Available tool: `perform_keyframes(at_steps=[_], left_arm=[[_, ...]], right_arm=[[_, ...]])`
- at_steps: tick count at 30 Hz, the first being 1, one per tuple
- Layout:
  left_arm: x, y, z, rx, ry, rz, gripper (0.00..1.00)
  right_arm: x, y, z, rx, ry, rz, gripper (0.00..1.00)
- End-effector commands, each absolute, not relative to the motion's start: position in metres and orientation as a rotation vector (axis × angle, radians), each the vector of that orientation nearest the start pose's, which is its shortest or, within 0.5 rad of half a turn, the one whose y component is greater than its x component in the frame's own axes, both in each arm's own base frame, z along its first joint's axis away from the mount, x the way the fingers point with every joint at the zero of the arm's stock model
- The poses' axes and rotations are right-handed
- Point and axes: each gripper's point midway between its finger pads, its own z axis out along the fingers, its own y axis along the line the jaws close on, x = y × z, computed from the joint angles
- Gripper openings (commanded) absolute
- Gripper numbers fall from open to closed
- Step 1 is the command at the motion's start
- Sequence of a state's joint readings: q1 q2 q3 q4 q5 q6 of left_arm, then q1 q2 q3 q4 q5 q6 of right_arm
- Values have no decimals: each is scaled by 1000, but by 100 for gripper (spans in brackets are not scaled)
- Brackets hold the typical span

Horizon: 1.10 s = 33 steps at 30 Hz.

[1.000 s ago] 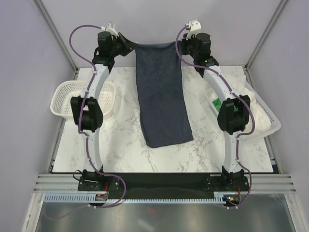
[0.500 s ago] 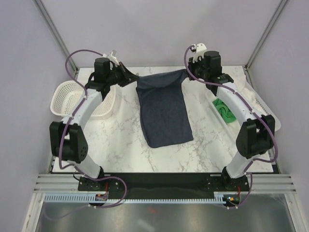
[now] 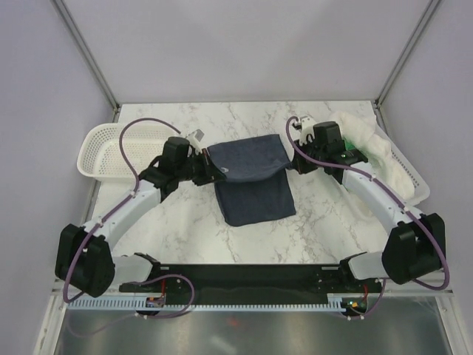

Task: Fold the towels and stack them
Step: Fold the towel

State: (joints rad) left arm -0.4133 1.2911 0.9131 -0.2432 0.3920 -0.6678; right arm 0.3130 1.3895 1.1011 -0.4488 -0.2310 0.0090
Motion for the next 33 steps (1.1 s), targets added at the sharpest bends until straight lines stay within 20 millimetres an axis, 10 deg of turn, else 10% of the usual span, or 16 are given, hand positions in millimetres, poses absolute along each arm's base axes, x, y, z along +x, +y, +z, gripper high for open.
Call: perform_keyframes(at_steps=[1,33], left_arm=[[280,-217,169,-62,2318,-916,2],[200,-210,67,-50,2616,-812,2]], right_arm=[[321,155,155,-439,2322,449,0],[252,149,47,1,2543,507,0]])
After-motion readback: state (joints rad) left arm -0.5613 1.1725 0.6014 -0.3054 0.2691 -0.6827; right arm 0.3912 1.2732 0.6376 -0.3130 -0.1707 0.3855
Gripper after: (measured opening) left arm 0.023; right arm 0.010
